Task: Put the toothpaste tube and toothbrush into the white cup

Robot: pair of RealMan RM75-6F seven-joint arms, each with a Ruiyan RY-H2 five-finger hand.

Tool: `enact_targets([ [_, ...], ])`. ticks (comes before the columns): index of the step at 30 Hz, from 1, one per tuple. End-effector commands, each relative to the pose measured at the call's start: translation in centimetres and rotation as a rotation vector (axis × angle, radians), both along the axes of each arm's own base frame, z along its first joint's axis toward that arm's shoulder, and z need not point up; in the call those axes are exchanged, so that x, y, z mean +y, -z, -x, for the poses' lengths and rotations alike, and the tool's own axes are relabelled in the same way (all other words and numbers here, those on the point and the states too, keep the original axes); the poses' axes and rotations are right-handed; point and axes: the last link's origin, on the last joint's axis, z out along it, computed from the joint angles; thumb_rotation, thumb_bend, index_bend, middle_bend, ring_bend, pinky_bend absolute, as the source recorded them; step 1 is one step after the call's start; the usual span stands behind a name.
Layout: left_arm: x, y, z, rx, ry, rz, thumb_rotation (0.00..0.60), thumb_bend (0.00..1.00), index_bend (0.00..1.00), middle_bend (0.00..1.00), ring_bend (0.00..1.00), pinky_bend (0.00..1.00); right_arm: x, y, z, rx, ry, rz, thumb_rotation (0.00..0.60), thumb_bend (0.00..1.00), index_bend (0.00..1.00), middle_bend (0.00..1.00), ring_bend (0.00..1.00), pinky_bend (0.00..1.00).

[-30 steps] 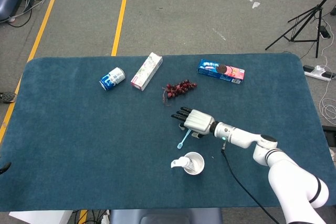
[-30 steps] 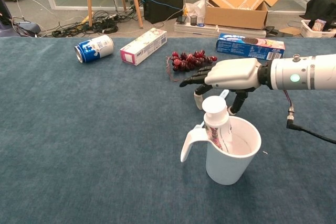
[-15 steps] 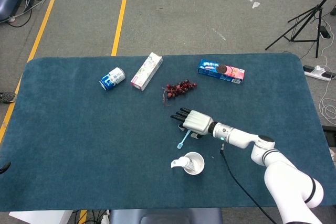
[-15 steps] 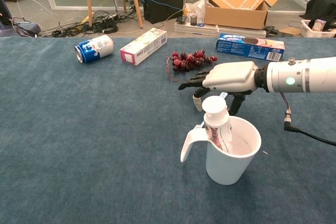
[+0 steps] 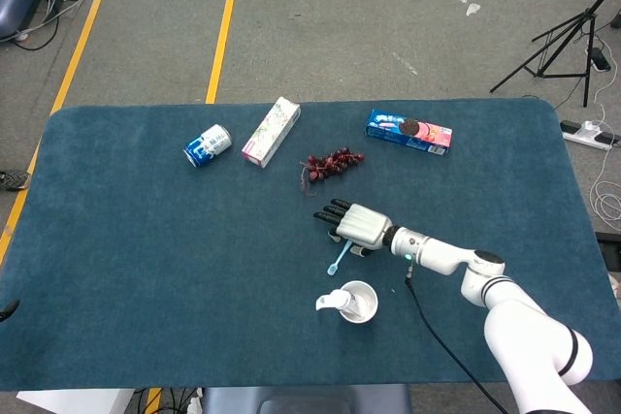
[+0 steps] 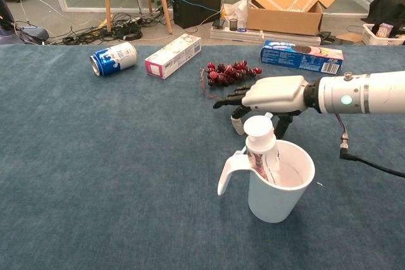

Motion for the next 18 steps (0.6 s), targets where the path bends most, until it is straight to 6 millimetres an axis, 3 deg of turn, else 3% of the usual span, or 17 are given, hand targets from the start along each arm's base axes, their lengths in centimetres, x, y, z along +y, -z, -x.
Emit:
enact_targets([
  [1, 0.0, 0.0, -0.01, -0.001, 0.001, 0.0, 0.6, 0.1, 0.59, 0.42, 0.31, 0.32, -0.02, 0.03, -0.01, -0.001, 0.001, 0.001, 0.6, 0.27, 0.46, 0.01, 0.0, 0.08],
  [18, -0.08, -0.07, -0.12, 0.003, 0.003, -0.004, 0.6, 0.1, 0.59, 0.42, 0.31, 0.32, 0.07, 0.29, 0.19, -0.002, 0.007, 0.012, 0.6, 0.27, 0.57, 0.01, 0.0, 0.08],
])
